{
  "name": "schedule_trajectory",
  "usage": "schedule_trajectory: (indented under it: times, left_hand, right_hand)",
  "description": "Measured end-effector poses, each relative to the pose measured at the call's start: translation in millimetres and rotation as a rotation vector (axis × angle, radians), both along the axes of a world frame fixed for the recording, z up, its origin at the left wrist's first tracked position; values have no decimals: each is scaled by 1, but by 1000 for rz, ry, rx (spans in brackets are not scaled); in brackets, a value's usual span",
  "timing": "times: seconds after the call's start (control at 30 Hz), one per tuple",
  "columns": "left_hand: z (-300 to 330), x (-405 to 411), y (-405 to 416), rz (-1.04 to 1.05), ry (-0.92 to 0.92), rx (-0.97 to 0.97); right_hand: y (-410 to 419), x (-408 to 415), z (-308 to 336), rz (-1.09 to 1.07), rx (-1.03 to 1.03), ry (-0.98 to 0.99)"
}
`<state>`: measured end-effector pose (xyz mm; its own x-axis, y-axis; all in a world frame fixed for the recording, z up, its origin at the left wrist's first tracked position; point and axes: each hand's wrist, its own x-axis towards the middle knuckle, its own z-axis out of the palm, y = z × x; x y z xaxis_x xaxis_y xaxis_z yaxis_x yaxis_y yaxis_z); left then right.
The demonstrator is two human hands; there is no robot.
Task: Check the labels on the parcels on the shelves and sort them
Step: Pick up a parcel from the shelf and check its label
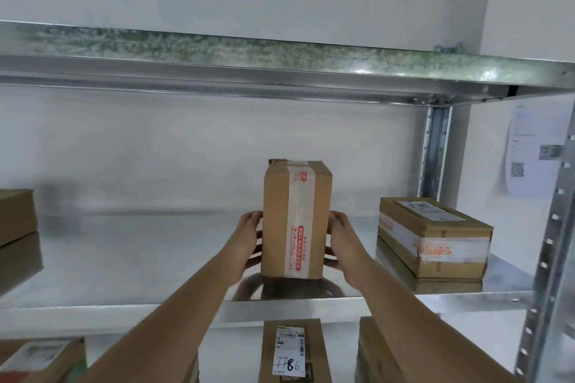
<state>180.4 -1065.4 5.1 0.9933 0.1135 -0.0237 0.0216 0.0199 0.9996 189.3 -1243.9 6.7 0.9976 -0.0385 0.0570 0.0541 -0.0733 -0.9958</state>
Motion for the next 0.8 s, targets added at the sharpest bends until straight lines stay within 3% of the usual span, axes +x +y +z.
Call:
schedule_trajectory:
  times: [0.4,0.57,0.8]
  left_hand:
    - [71,-3,4,-117,-232,73]
    - [80,-2,-2,-67,-261,144]
    - [90,-6,-2,-156,-233,233]
  right_hand:
    - [-14,0,65,96,-107,-65]
    - [-11,1,78,125,-45,-134]
    - [-19,3,90,188,-99,-135]
